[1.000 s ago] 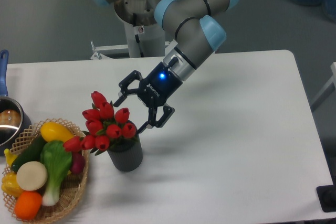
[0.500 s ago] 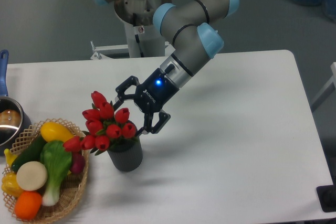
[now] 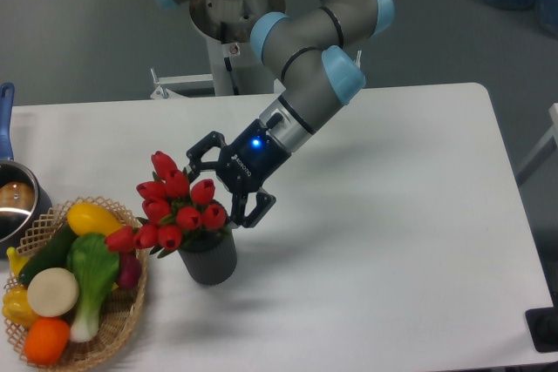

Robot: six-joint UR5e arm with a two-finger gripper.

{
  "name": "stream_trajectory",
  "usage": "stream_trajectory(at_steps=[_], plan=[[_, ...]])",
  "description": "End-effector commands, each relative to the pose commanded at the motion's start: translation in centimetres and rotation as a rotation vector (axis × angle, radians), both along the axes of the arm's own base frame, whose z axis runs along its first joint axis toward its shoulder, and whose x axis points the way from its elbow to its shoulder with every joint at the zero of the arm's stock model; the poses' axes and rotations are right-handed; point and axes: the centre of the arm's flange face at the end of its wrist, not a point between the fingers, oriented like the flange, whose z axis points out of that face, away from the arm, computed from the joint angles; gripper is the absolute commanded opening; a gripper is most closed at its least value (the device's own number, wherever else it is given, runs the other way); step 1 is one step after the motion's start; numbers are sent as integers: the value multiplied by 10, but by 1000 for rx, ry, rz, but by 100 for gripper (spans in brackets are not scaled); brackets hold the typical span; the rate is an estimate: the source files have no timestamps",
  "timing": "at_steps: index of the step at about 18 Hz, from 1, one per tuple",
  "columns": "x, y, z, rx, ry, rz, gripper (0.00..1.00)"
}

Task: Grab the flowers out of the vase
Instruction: 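Lower the open gripper around the tulip stems above the vase rim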

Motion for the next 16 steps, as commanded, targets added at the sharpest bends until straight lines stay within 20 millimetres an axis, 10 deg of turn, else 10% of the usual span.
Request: stream_trajectory(at_steps=[16], plan=[[-4,8,4,15,12,-8,100]])
